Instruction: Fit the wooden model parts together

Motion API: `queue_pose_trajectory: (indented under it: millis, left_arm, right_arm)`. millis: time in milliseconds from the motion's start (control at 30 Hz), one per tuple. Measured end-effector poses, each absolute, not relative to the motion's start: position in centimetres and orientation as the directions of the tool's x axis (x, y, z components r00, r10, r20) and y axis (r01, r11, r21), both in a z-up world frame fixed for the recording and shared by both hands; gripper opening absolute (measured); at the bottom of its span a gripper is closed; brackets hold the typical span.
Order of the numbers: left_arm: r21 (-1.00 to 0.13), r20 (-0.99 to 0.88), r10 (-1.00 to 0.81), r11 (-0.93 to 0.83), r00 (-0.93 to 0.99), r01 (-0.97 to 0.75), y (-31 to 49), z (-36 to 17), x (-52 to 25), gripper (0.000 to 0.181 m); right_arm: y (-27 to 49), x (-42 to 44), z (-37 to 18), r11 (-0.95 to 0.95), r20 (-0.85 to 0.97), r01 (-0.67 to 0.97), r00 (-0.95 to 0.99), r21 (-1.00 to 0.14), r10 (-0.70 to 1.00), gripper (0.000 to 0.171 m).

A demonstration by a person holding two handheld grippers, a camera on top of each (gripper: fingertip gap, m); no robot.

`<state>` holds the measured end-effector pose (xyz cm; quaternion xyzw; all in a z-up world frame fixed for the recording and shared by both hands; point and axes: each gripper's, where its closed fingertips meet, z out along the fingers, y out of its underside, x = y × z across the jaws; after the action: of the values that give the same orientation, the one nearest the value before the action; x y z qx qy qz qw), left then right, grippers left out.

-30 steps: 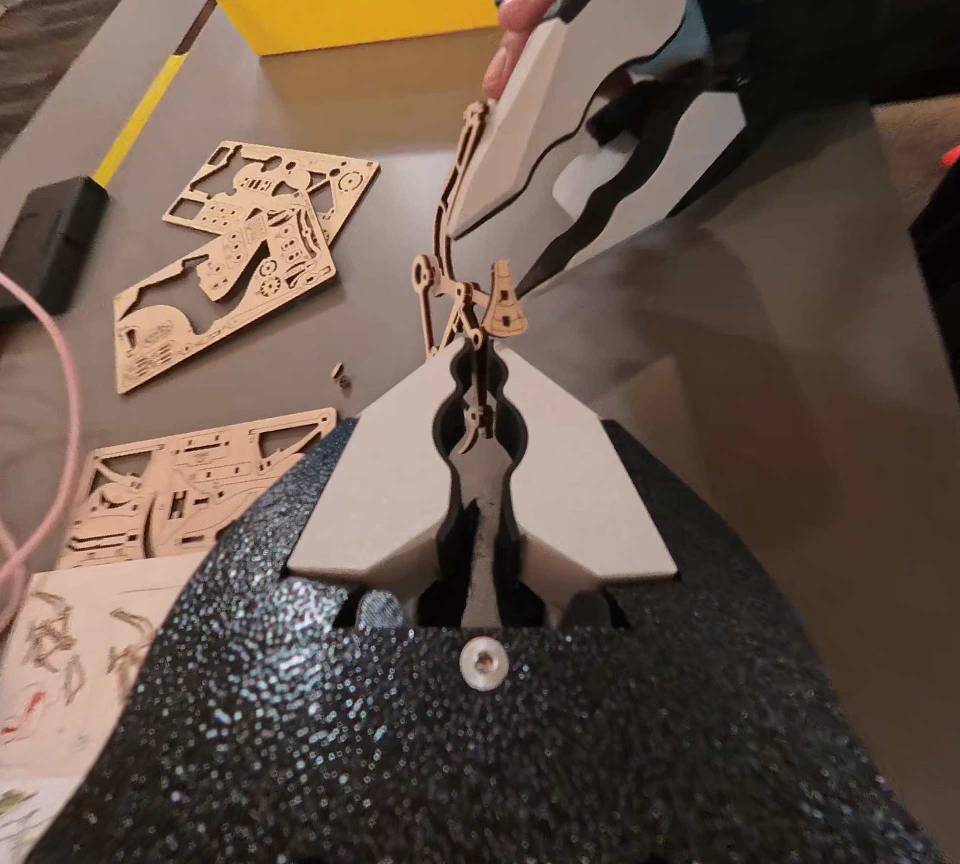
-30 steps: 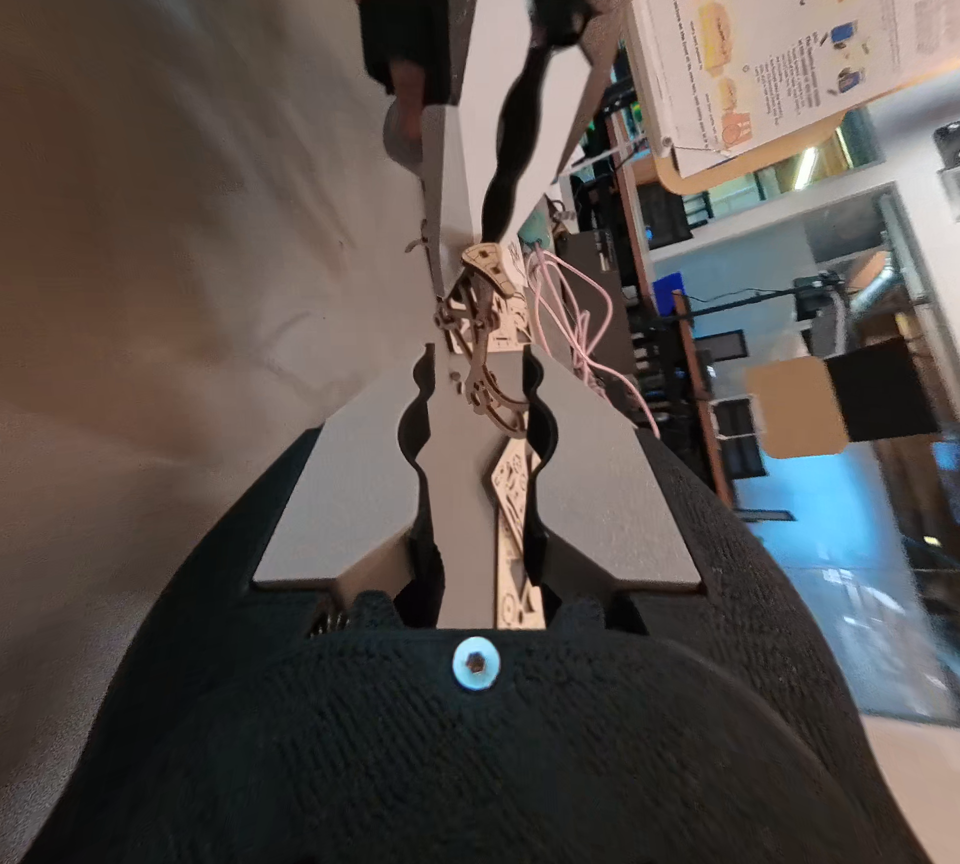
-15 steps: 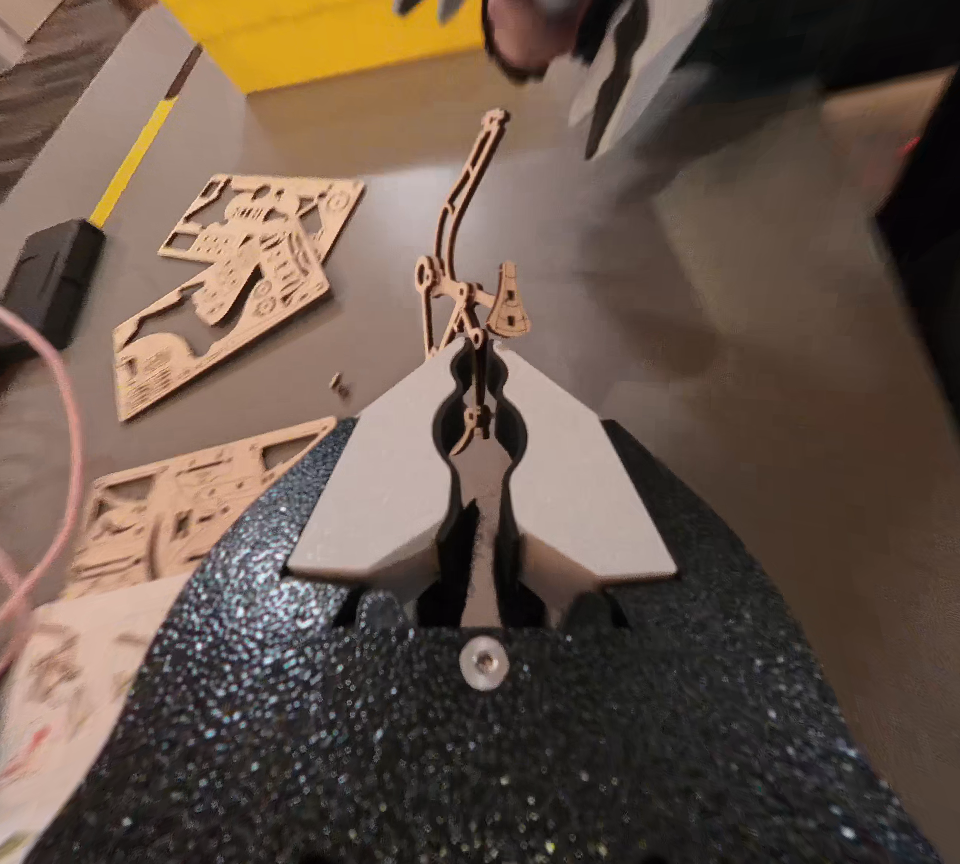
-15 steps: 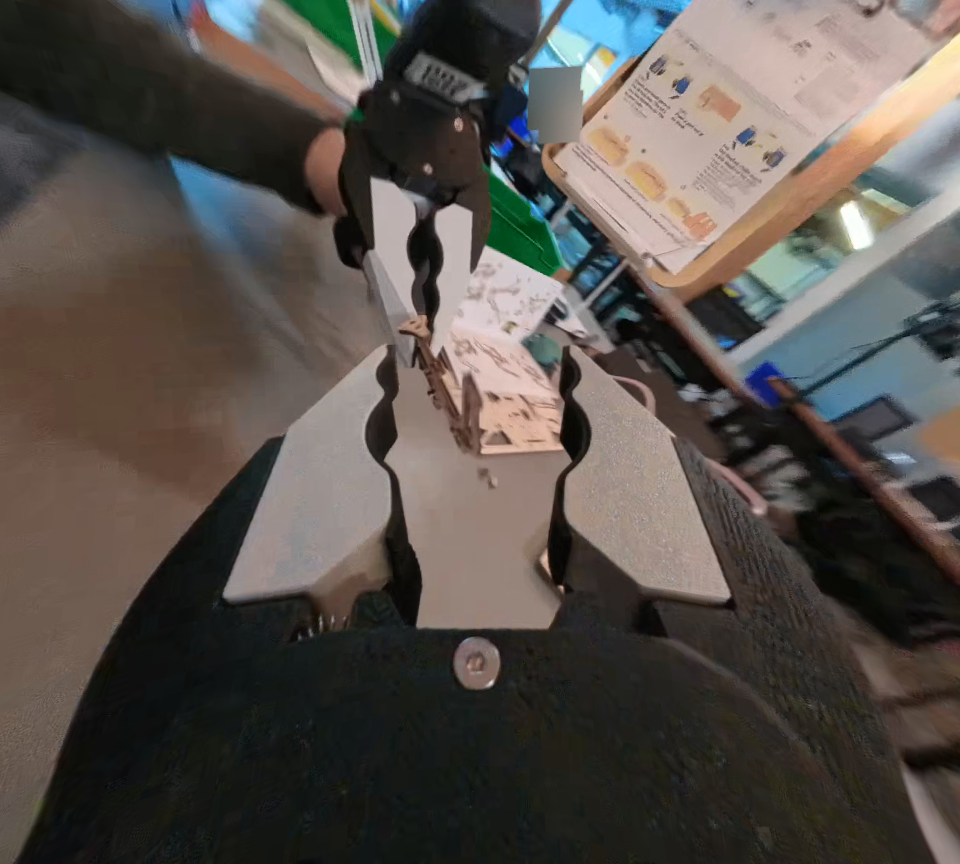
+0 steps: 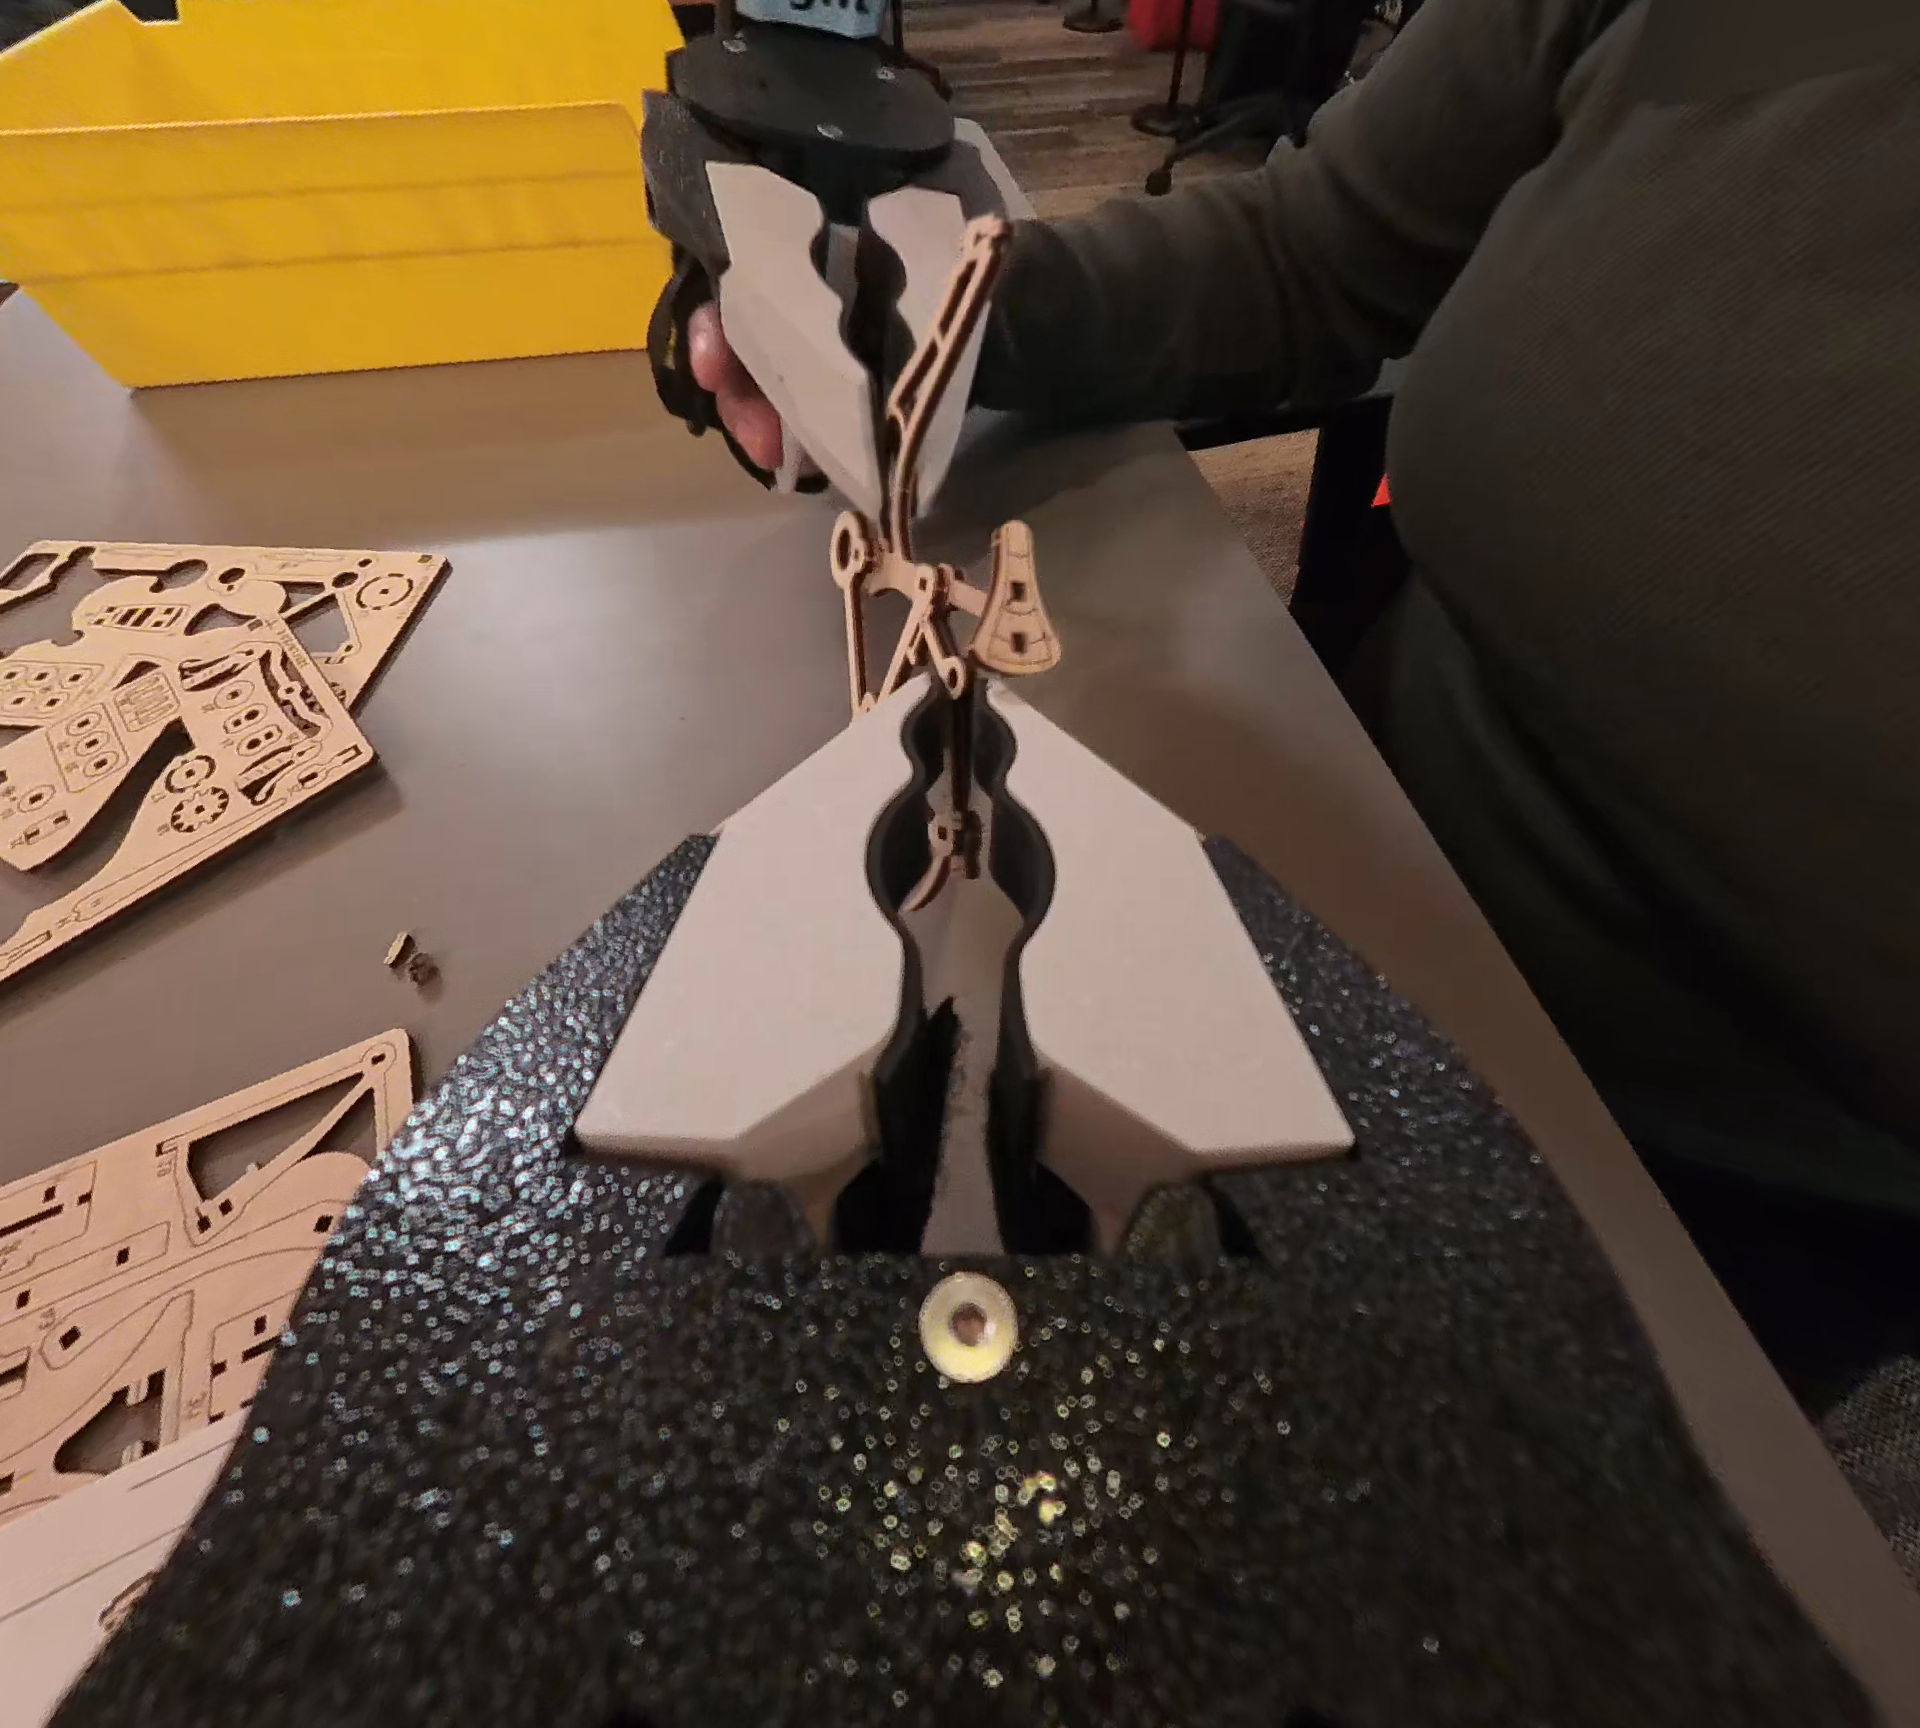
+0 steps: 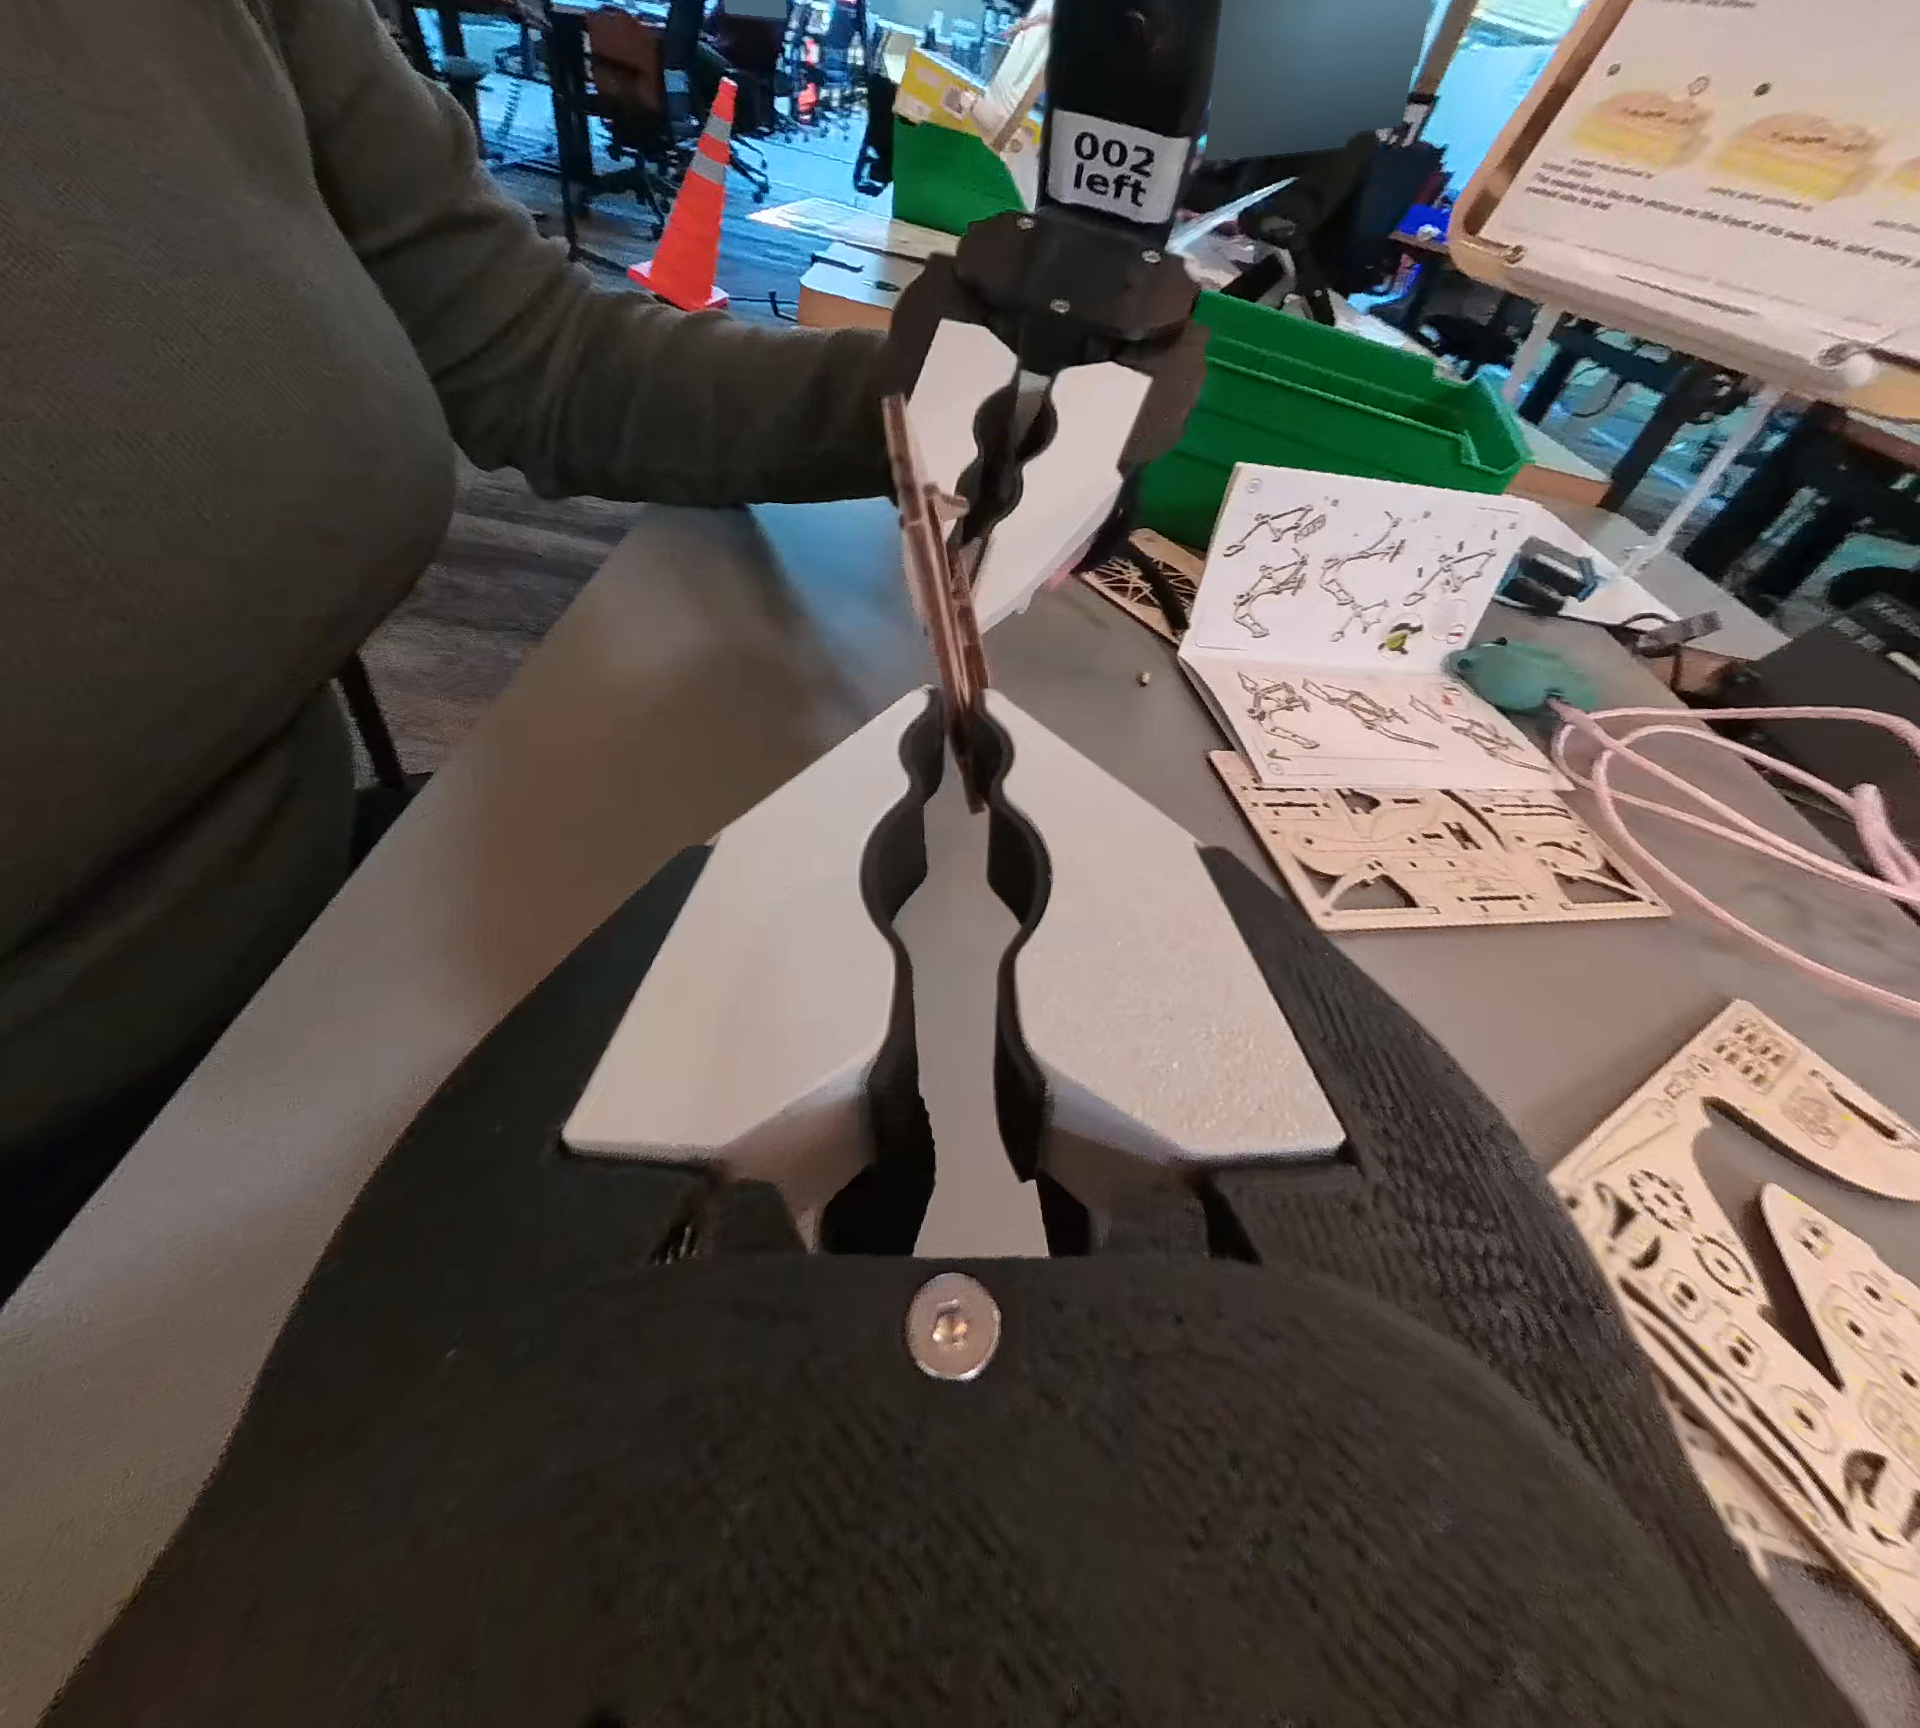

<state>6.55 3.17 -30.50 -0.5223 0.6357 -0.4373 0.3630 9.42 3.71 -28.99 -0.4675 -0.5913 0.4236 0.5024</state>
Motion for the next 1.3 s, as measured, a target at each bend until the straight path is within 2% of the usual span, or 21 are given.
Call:
queue_pose_trajectory:
  millis: [167,267,333,567,833,900,1000,1067,1167,1300]
  left_arm:
    - [-0.939,0.006,-0.979,0.064,-0.202,-0.339,3.0,-30.4,6.5,0.001]
    - [-0.944,0.009,-0.977,0.061,-0.212,-0.325,2.8,-30.1,6.5,0.001]
    - [-0.942,0.003,-0.975,0.072,-0.222,-0.327,2.6,-30.1,6.5,0.001]
    - [-0.939,-0.005,-0.967,0.092,-0.254,-0.331,2.0,-30.3,6.4,0.001]
    - [-0.957,-0.048,-0.978,0.103,-0.202,-0.271,2.7,-29.0,6.6,0.002]
    - [-0.965,-0.084,-0.979,0.127,-0.187,-0.230,2.8,-28.1,6.5,0.013]
    - [-0.970,-0.152,-0.984,0.166,-0.089,-0.177,3.9,-26.5,6.3,0.051]
    - [-0.971,-0.192,-0.981,0.195,-0.037,-0.136,4.2,-25.6,6.5,0.063]
    - [-0.974,-0.222,-0.975,0.222,0.007,-0.052,4.0,-24.3,7.2,0.054]
    - [-0.973,-0.185,-0.983,0.185,0.016,0.140,2.9,-22.0,8.1,0.035]
  right_arm:
    - [3.6,9.4,-29.0,0.235,0.230,0.125,-0.055,-0.964,0.972,0.001]
    - [3.9,9.3,-29.1,0.252,0.250,0.142,-0.030,-0.957,0.968,0.013]
    - [3.9,9.3,-29.1,0.251,0.249,0.139,-0.031,-0.958,0.968,0.015]
    - [3.1,9.2,-29.8,0.205,0.190,0.165,-0.099,-0.965,0.977,0.006]
    - [3.5,9.3,-28.9,0.234,0.229,0.142,-0.054,-0.962,0.972,0.004]
    - [3.7,9.5,-28.0,0.234,0.233,0.099,-0.027,-0.967,0.972,0.004]
    - [4.0,10.1,-26.4,0.211,0.211,-0.001,0.001,-0.977,0.977,0.004]
    - [4.0,10.4,-25.5,0.187,0.187,-0.064,0.004,-0.980,0.982,0.004]
    - [3.9,10.5,-24.5,0.164,0.165,-0.141,0.005,-0.976,0.986,0.004]
    - [3.7,10.5,-22.7,0.111,0.117,-0.283,-0.002,-0.953,0.993,0.004]
